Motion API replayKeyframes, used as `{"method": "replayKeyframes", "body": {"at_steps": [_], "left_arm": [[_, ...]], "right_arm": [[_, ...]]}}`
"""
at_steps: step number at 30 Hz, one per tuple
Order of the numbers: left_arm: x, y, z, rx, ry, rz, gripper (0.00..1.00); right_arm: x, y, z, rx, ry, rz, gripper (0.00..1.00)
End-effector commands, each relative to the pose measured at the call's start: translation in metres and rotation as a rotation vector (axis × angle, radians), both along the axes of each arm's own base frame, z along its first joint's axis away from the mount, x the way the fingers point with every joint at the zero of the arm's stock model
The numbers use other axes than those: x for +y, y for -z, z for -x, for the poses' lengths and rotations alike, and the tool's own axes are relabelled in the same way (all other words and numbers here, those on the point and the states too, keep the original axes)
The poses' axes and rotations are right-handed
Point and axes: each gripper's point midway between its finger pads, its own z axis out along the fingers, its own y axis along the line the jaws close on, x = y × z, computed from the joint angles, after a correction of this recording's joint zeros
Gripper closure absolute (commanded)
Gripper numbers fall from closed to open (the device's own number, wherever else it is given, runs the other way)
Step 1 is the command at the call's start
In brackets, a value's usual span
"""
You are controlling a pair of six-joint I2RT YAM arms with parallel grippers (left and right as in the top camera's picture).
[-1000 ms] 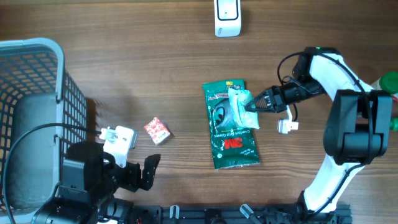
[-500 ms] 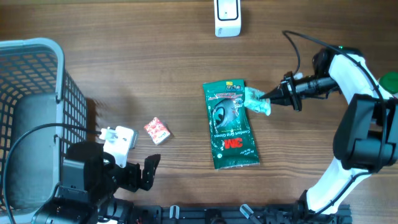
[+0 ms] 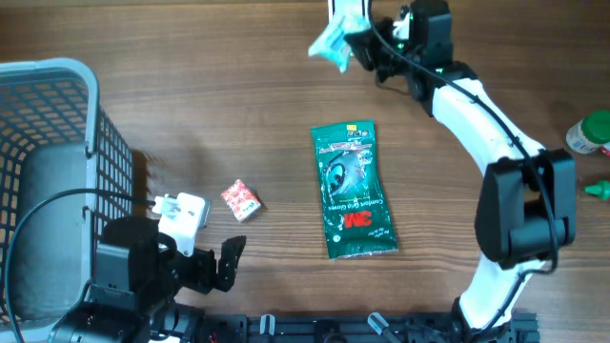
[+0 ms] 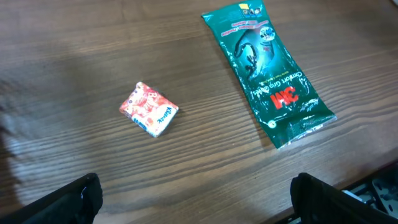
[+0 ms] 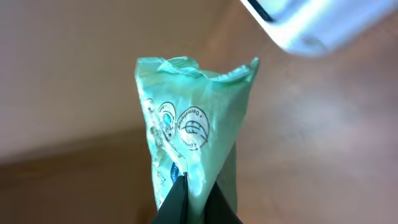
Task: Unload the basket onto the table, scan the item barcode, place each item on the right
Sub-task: 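Lift the wipes packet and hold it under the white scanner, then carry the wipes packet to the right table edge and release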
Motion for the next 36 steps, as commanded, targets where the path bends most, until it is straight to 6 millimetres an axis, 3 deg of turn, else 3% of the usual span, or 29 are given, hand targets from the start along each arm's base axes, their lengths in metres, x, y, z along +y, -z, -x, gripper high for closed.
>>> {"method": "replayKeyframes", "body": {"at_steps": [1,4,7,10,12,14,16,18,19,20,23,25,27,31,33,34,35,36], "left_arm": [[0.001,-0.002,0.0,-0.016,0.009,-0.008,0.0],[0.001,-0.002,0.0,-0.016,0.009,-0.008,0.0],[0.001,-0.002,0.0,-0.016,0.009,-0.008,0.0],[0.001,-0.002,0.0,-0.016,0.009,-0.008,0.0],[0.001,-0.002,0.0,-0.016,0.009,-0.008,0.0],[0.001,-0.002,0.0,-0.016,0.009,-0.008,0.0],[0.001,-0.002,0.0,-0.016,0.009,-0.008,0.0],[0.001,-0.002,0.0,-0.016,0.009,-0.008,0.0],[0.001,-0.002,0.0,-0.016,0.009,-0.008,0.0],[0.001,-0.002,0.0,-0.016,0.009,-0.008,0.0],[0.001,-0.002,0.0,-0.016,0.009,-0.008,0.0],[0.001,-0.002,0.0,-0.016,0.009,-0.008,0.0],[0.001,-0.002,0.0,-0.016,0.009,-0.008,0.0],[0.001,-0.002,0.0,-0.016,0.009,-0.008,0.0],[0.001,-0.002,0.0,-0.016,0.009,-0.008,0.0],[0.001,-0.002,0.0,-0.016,0.009,-0.008,0.0],[0.001,-0.002,0.0,-0.016,0.009,-0.008,0.0],[0.001,-0.002,0.0,-0.016,0.009,-0.008,0.0]], "right_arm": [[-0.001,0.031,-0.039,0.068,0.106,-0.064,0.95],[0.01,0.044,-0.078,0.055,0.086,-0.078,0.95],[-0.001,0.061,-0.091,0.093,0.154,0.0,0.95],[-0.003,0.047,-0.087,0.083,0.093,0.06,0.95],[-0.022,0.027,-0.081,0.078,0.086,0.114,0.95],[-0.071,-0.001,-0.061,0.106,0.125,0.219,0.96],[-0.128,-0.013,-0.026,0.231,0.239,0.331,0.95],[-0.203,-0.022,0.032,0.435,0.438,0.464,0.95],[-0.245,-0.025,0.074,0.576,0.569,0.533,0.95],[-0.271,-0.026,0.102,0.666,0.652,0.573,0.95],[-0.33,-0.018,0.176,0.94,0.821,0.67,0.95],[-0.366,-0.009,0.215,1.078,0.997,0.746,0.95],[-0.399,0.019,0.25,1.202,1.244,0.711,0.96],[-0.436,0.08,0.235,1.075,1.282,0.712,0.93],[-0.448,0.089,0.223,1.002,1.271,0.724,0.91],[-0.455,0.082,0.213,0.95,1.247,0.743,0.88],[-0.46,0.068,0.198,0.881,1.173,0.782,0.67],[-0.461,0.056,0.187,0.832,1.099,0.81,0.05]]}}
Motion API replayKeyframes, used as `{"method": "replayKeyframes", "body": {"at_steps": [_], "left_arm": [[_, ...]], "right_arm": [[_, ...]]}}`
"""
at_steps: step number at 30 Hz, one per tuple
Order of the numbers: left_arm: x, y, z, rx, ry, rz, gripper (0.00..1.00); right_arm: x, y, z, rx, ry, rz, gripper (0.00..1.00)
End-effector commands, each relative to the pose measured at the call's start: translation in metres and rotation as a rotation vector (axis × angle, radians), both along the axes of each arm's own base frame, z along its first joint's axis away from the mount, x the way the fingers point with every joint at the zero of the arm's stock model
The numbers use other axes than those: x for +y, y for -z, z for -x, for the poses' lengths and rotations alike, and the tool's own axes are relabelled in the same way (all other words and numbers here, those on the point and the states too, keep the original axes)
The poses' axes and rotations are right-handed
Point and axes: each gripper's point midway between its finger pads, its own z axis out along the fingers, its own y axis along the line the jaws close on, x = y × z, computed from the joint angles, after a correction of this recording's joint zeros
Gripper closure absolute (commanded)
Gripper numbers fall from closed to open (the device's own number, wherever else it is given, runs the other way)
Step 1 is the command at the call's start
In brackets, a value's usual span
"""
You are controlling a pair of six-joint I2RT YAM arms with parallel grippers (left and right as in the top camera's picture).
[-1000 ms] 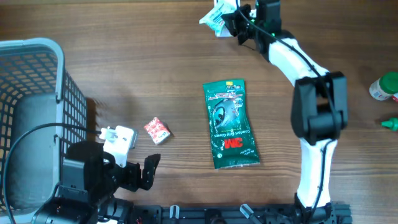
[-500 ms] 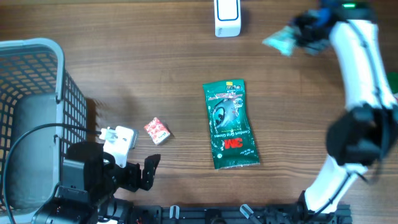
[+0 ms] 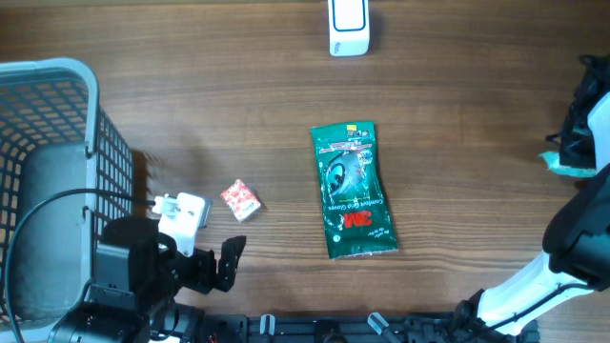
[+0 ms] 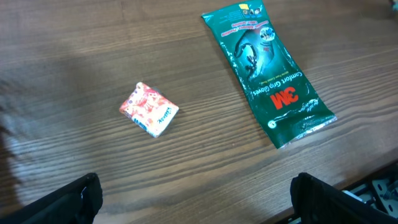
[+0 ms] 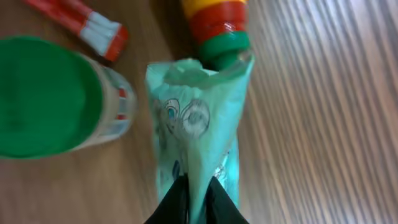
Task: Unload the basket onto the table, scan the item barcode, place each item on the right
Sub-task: 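Carry the wipes packet to the right table edge and release, then reach the right gripper to the red-white snack box and grasp it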
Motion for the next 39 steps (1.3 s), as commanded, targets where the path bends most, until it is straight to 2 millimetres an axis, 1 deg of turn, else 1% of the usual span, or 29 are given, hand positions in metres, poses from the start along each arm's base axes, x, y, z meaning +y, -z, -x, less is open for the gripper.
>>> {"method": "replayKeyframes", "body": {"at_steps": [1,3,4,6,7,9,10,11,12,13,15,16,17,18,19,20,21,22,23,25,26,29,31,34,36,37,38,39], "left_arm": [[0.001,-0.002,0.0,-0.015,0.008,-0.009,0.0],[0.001,-0.002,0.0,-0.015,0.009,-0.008,0.0],[0.001,-0.002,0.0,-0.015,0.009,-0.008,0.0],[0.001,-0.002,0.0,-0.015,0.009,-0.008,0.0],[0.001,-0.002,0.0,-0.015,0.009,-0.008,0.0],[0.001,-0.002,0.0,-0.015,0.009,-0.008,0.0],[0.001,-0.002,0.0,-0.015,0.009,-0.008,0.0],[0.001,-0.002,0.0,-0.015,0.009,-0.008,0.0],[0.001,-0.002,0.0,-0.015,0.009,-0.008,0.0],[0.001,-0.002,0.0,-0.015,0.009,-0.008,0.0],[0.001,-0.002,0.0,-0.015,0.009,-0.008,0.0],[0.001,-0.002,0.0,-0.015,0.009,-0.008,0.0],[0.001,-0.002,0.0,-0.015,0.009,-0.008,0.0],[0.001,-0.002,0.0,-0.015,0.009,-0.008,0.0],[0.001,-0.002,0.0,-0.015,0.009,-0.008,0.0],[0.001,-0.002,0.0,-0.015,0.009,-0.008,0.0],[0.001,-0.002,0.0,-0.015,0.009,-0.008,0.0],[0.001,-0.002,0.0,-0.015,0.009,-0.008,0.0],[0.001,-0.002,0.0,-0.015,0.009,-0.008,0.0],[0.001,-0.002,0.0,-0.015,0.009,-0.008,0.0],[0.001,-0.002,0.0,-0.015,0.009,-0.008,0.0],[0.001,-0.002,0.0,-0.015,0.009,-0.008,0.0],[0.001,-0.002,0.0,-0.015,0.009,-0.008,0.0],[0.001,-0.002,0.0,-0.015,0.009,-0.008,0.0],[0.001,-0.002,0.0,-0.015,0.009,-0.008,0.0],[0.001,-0.002,0.0,-0.015,0.009,-0.008,0.0],[0.001,-0.002,0.0,-0.015,0.009,-0.008,0.0],[0.001,-0.002,0.0,-0.015,0.009,-0.008,0.0]], "right_arm": [[-0.011,-0.048,-0.036,-0.028,-0.295,0.046,0.0],[0.008,-0.07,-0.062,-0.13,-0.472,-0.029,0.0],[0.042,-0.084,-0.084,-0.259,-0.658,-0.141,0.0],[0.106,-0.1,-0.106,-0.41,-0.969,-0.3,0.0],[0.134,-0.101,-0.111,-0.423,-1.082,-0.346,0.0],[0.182,-0.094,-0.108,-0.361,-1.203,-0.402,0.0],[0.216,-0.092,-0.106,-0.322,-1.312,-0.424,0.0],[0.241,-0.091,-0.106,-0.3,-1.398,-0.43,0.0],[0.273,-0.089,-0.103,-0.275,-1.498,-0.441,0.0],[0.309,-0.087,-0.097,-0.248,-1.595,-0.459,0.0],[0.361,-0.084,-0.085,-0.217,-1.722,-0.486,0.0],[0.396,-0.08,-0.075,-0.218,-1.787,-0.528,0.01],[0.428,-0.072,-0.061,-0.219,-1.803,-0.619,0.02],[0.448,-0.065,-0.05,-0.218,-1.79,-0.702,0.02],[0.471,-0.055,-0.034,-0.207,-1.778,-0.807,0.0],[0.5,-0.048,-0.017,-0.215,-1.771,-0.934,0.0],[0.519,-0.045,-0.009,-0.237,-1.799,-0.996,0.0],[0.553,-0.037,0.004,-0.267,-1.885,-1.053,0.0],[0.571,-0.029,0.013,-0.265,-1.936,-1.064,0.01],[0.602,-0.011,0.035,-0.222,-2.039,-1.056,0.14],[0.614,0.004,0.041,-0.181,-2.072,-1.001,0.21],[0.63,0.033,0.051,-0.12,-2.155,-0.905,0.22],[0.638,0.052,0.056,-0.099,-2.226,-0.883,0.22],[0.648,0.081,0.054,-0.093,-2.272,-0.839,0.23],[0.652,0.092,0.057,-0.085,-2.279,-0.842,0.24],[0.652,0.099,0.058,-0.068,-2.279,-0.83,0.34],[0.651,0.106,0.06,-0.046,-2.272,-0.821,0.5],[0.65,0.109,0.061,-0.035,-2.269,-0.826,0.67]]}}
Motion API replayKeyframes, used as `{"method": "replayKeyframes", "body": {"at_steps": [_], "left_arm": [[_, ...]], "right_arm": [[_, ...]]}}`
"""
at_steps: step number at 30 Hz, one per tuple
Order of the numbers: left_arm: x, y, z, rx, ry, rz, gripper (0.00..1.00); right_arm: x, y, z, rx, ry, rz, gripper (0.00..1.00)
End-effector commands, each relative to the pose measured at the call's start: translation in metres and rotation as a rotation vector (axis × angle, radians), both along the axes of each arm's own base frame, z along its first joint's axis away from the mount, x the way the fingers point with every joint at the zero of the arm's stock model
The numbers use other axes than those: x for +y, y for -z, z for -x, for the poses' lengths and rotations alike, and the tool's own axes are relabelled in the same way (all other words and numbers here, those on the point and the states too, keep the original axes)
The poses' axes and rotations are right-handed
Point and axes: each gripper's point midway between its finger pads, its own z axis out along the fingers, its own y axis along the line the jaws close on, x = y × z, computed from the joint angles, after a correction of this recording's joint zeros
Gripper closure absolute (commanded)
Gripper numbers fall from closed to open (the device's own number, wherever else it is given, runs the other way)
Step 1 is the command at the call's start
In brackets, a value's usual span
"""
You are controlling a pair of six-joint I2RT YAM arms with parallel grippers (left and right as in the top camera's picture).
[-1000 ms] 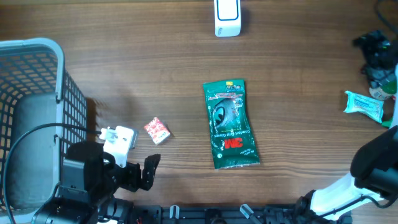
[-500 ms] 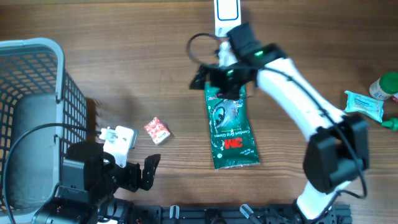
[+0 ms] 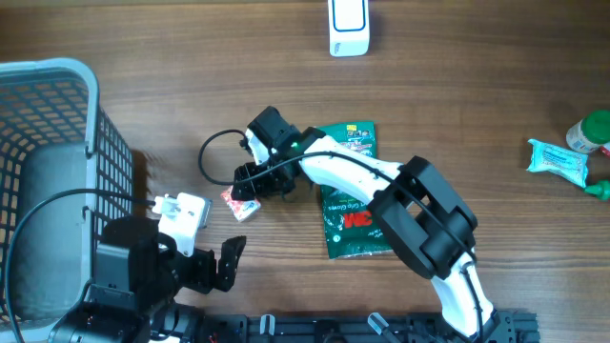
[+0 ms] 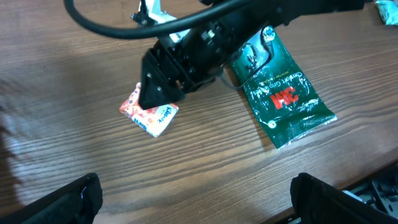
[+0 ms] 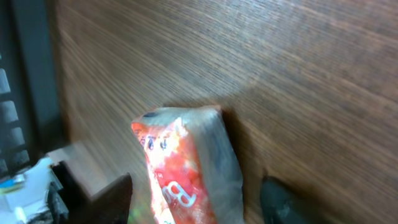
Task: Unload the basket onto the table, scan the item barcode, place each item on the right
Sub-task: 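Reach the right gripper to the red-white snack box and grasp it, then lift the snack box and hold it under the white scanner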
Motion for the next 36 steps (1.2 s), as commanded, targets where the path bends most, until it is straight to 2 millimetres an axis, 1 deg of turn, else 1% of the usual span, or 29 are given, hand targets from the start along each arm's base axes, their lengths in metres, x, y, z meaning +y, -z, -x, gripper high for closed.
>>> {"method": "replayKeyframes", "body": {"at_steps": [1,2,3,6,8,9,10,11,12,13,14,15,16,17,19,20,21,22,23,24,25,28,32,35,36], "left_arm": [[0.001,-0.002,-0.001,-0.016,0.009,-0.008,0.0],[0.001,-0.002,0.0,-0.015,0.009,-0.008,0.0],[0.001,-0.002,0.0,-0.015,0.009,-0.008,0.0],[0.001,-0.002,-0.001,-0.016,0.009,-0.008,0.0],[0.001,-0.002,0.0,-0.015,0.009,-0.008,0.0],[0.001,-0.002,0.0,-0.015,0.009,-0.008,0.0],[0.001,-0.002,-0.001,-0.016,0.009,-0.008,0.0],[0.001,-0.002,-0.001,-0.016,0.009,-0.008,0.0],[0.001,-0.002,-0.001,-0.016,0.009,-0.008,0.0],[0.001,-0.002,-0.001,-0.016,0.009,-0.008,0.0],[0.001,-0.002,-0.001,-0.016,0.009,-0.008,0.0],[0.001,-0.002,0.0,-0.015,0.009,-0.008,0.0],[0.001,-0.002,0.0,-0.015,0.009,-0.008,0.0],[0.001,-0.002,0.0,-0.015,0.009,-0.008,0.0],[0.001,-0.002,-0.001,-0.016,0.009,-0.008,0.0],[0.001,-0.002,-0.001,-0.016,0.009,-0.008,0.0],[0.001,-0.002,-0.001,-0.016,0.009,-0.008,0.0],[0.001,-0.002,0.0,-0.015,0.009,-0.008,0.0],[0.001,-0.002,0.0,-0.015,0.009,-0.008,0.0],[0.001,-0.002,0.0,-0.015,0.009,-0.008,0.0],[0.001,-0.002,0.0,-0.015,0.009,-0.008,0.0],[0.001,-0.002,0.0,-0.015,0.009,-0.008,0.0],[0.001,-0.002,-0.001,-0.016,0.009,-0.008,0.0],[0.001,-0.002,-0.001,-0.016,0.009,-0.008,0.0],[0.001,-0.002,0.0,-0.015,0.009,-0.008,0.0]], "right_arm": [[-0.01,0.037,0.01,0.027,-0.007,0.097,0.82],[-0.012,0.038,0.012,0.033,-0.008,0.104,0.94],[-0.015,0.039,0.014,0.044,-0.009,0.116,0.95],[-0.02,0.04,0.016,0.057,-0.005,0.141,0.95],[-0.034,0.011,0.019,0.177,-0.007,0.103,0.95],[-0.049,-0.022,0.018,0.231,-0.059,0.002,0.96],[-0.058,-0.041,0.017,0.243,-0.087,-0.059,0.95],[-0.074,-0.061,0.013,0.252,-0.1,-0.114,0.96],[-0.098,-0.078,0.005,0.251,-0.084,-0.131,0.96],[-0.125,-0.091,-0.002,0.226,-0.08,-0.14,0.95],[-0.145,-0.103,-0.007,0.206,-0.074,-0.151,0.95],[-0.163,-0.114,-0.01,0.192,-0.059,-0.159,0.95],[-0.175,-0.122,-0.011,0.179,-0.05,-0.168,0.96],[-0.198,-0.138,-0.013,0.141,-0.037,-0.184,0.95],[-0.227,-0.163,-0.011,0.08,-0.015,-0.206,0.95],[-0.235,-0.17,-0.01,0.069,-0.003,-0.211,0.95],[-0.245,-0.185,-0.003,0.048,0.007,-0.226,0.96],[-0.248,-0.192,0.002,0.032,-0.003,-0.231,0.95],[-0.251,-0.201,0.012,0.019,-0.022,-0.237,0.96],[-0.249,-0.212,0.022,0.004,-0.043,-0.265,0.95],[-0.247,-0.222,0.027,-0.019,-0.054,-0.298,0.95],[-0.244,-0.239,0.033,-0.06,-0.051,-0.338,0.95],[-0.24,-0.246,0.034,-0.04,-0.023,-0.372,0.95],[-0.24,-0.247,0.034,0.067,0.073,-0.355,0.96],[-0.238,-0.25,0.034,0.166,0.16,-0.356,0.96]]}}
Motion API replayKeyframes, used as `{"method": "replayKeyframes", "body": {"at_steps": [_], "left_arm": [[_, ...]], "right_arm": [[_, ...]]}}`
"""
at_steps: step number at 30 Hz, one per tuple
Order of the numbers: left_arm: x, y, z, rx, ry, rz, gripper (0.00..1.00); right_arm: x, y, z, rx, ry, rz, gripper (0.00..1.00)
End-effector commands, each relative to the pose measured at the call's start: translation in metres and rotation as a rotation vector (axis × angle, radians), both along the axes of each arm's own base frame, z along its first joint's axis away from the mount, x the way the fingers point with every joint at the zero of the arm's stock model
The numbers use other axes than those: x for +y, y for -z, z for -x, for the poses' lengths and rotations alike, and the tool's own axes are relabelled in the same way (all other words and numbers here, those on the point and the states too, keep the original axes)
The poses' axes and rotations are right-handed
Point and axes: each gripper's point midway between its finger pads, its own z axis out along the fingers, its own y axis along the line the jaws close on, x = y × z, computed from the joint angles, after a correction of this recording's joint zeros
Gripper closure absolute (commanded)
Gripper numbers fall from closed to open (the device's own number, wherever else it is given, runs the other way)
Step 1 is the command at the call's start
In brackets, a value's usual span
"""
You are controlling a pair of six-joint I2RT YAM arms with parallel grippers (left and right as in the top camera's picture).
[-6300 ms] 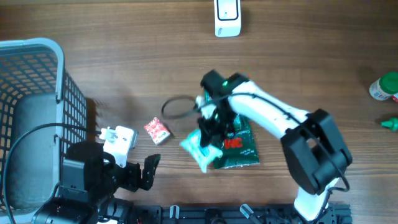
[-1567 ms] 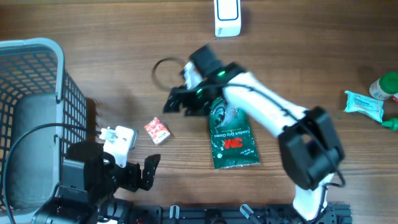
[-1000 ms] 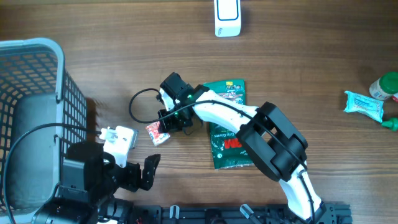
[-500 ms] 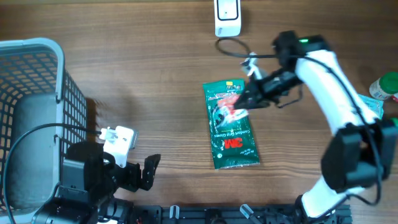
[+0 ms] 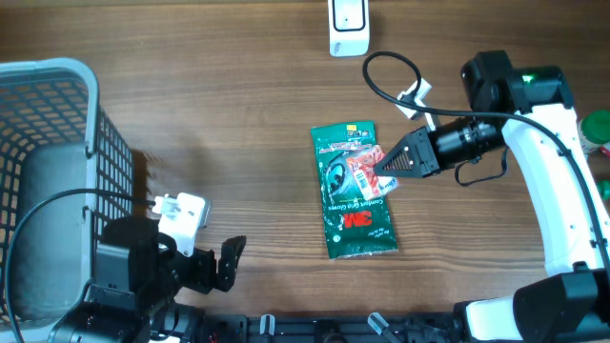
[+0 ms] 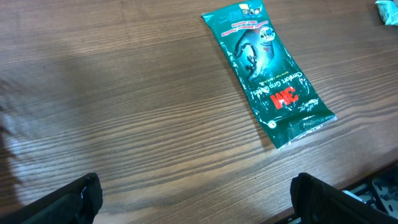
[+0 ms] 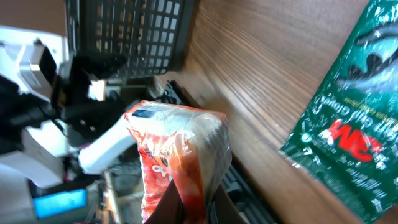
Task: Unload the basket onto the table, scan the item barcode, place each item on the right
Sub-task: 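Lift the snack box and hold it under the white scanner, then carry the snack box off to the right edge and release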
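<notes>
A small red and white packet (image 5: 364,170) hangs above the table, with my right gripper (image 5: 381,171) shut on it. In the right wrist view the red packet (image 7: 177,149) fills the middle, pinched at its lower end by the right gripper (image 7: 189,208). It is over the upper part of the green 3M pack (image 5: 353,191). The white scanner (image 5: 348,24) stands at the far edge, well apart from the packet. My left gripper (image 6: 199,199) rests open at the near left with nothing between its fingers (image 6: 81,196).
A grey wire basket (image 5: 52,171) takes up the left side. A white plug (image 5: 181,211) lies beside the left arm. The green 3M pack (image 6: 270,74) lies flat mid-table. A green-capped bottle (image 5: 596,129) stands at the right edge, and a teal packet (image 6: 387,11) lies near it.
My right gripper stood open around the red packet on the table left of the green pack. Now it is shut on the packet and holds it in the air, further right, over the green pack.
My right gripper held a teal packet up by the scanner. Then it had the packet at the right edge beside the bottles. Then the teal packet lay there and the gripper stood open at the red packet. Now the red packet is held off the table.
</notes>
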Motion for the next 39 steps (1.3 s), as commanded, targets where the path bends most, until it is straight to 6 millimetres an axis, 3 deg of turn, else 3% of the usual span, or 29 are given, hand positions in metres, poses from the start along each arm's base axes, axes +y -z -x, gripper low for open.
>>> {"method": "replayKeyframes", "body": {"at_steps": [1,3,5,10,11,12,14,16,19,21,23,25,29,34,36,39], "left_arm": [[0.001,-0.002,-0.001,-0.016,0.009,-0.008,0.0],[0.001,-0.002,0.0,-0.015,0.009,-0.008,0.0],[0.001,-0.002,-0.001,-0.016,0.009,-0.008,0.0],[0.001,-0.002,-0.001,-0.016,0.009,-0.008,0.0],[0.001,-0.002,-0.001,-0.016,0.009,-0.008,0.0],[0.001,-0.002,0.0,-0.015,0.009,-0.008,0.0],[0.001,-0.002,0.0,-0.015,0.009,-0.008,0.0],[0.001,-0.002,0.0,-0.015,0.009,-0.008,0.0],[0.001,-0.002,0.0,-0.015,0.009,-0.008,0.0],[0.001,-0.002,0.0,-0.015,0.009,-0.008,0.0],[0.001,-0.002,0.0,-0.015,0.009,-0.008,0.0],[0.001,-0.002,0.0,-0.015,0.009,-0.008,0.0],[0.001,-0.002,-0.001,-0.016,0.009,-0.008,0.0],[0.001,-0.002,0.0,-0.015,0.009,-0.008,0.0],[0.001,-0.002,-0.001,-0.016,0.009,-0.008,0.0],[0.001,-0.002,-0.001,-0.016,0.009,-0.008,0.0]], "right_arm": [[0.011,-0.023,0.001,0.315,0.203,-0.074,0.96],[0.024,-0.057,-0.001,0.472,0.243,-0.258,0.96],[0.029,-0.086,-0.005,0.493,0.217,-0.437,0.96],[0.027,-0.067,-0.009,0.417,0.222,-0.336,0.95],[0.026,-0.058,-0.017,0.295,0.199,-0.308,0.96],[0.021,-0.038,-0.031,0.143,0.194,-0.203,0.95],[-0.009,0.013,-0.075,-0.121,0.273,0.151,0.95],[-0.036,0.031,-0.111,-0.293,0.353,0.375,0.95],[-0.037,0.017,-0.148,-0.463,0.411,0.376,0.96],[-0.04,-0.001,-0.183,-0.631,0.468,0.37,0.96],[-0.047,-0.004,-0.223,-0.794,0.506,0.422,0.95],[-0.039,0.005,-0.244,-0.869,0.48,0.442,0.95],[-0.025,0.031,-0.305,-1.096,0.446,0.674,0.95],[-0.027,0.078,-0.381,-1.249,0.355,0.918,0.95],[-0.027,0.087,-0.4,-1.306,0.37,0.961,0.95],[-0.012,0.093,-0.403,-1.359,0.321,0.963,0.95]]}}
